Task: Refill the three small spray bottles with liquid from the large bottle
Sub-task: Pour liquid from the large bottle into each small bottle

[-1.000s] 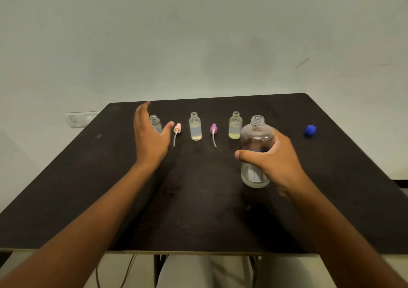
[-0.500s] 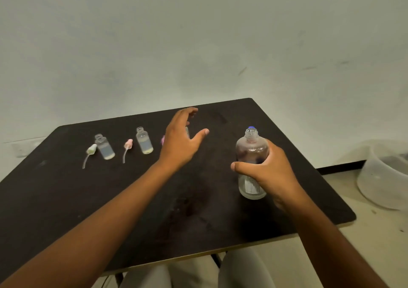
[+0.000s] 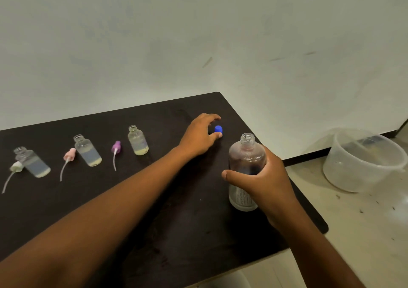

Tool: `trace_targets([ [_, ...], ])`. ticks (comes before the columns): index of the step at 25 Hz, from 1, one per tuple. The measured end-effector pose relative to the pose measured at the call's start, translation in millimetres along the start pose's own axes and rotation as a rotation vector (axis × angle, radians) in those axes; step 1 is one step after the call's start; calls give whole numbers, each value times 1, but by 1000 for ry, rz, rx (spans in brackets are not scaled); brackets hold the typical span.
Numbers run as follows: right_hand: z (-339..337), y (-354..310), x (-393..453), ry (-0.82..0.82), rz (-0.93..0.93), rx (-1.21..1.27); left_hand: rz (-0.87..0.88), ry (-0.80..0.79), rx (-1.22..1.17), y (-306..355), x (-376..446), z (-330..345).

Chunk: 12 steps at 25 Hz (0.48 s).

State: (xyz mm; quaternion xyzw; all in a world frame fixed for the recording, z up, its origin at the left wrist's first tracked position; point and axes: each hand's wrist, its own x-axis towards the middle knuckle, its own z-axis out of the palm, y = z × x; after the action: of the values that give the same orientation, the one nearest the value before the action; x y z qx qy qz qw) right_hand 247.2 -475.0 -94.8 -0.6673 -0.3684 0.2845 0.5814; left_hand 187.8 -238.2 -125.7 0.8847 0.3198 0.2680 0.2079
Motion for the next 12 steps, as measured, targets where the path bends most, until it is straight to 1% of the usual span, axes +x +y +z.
trace_targets([
  [12, 6, -5, 16, 10, -12, -23, -8, -43, 42, -5, 17, 8],
])
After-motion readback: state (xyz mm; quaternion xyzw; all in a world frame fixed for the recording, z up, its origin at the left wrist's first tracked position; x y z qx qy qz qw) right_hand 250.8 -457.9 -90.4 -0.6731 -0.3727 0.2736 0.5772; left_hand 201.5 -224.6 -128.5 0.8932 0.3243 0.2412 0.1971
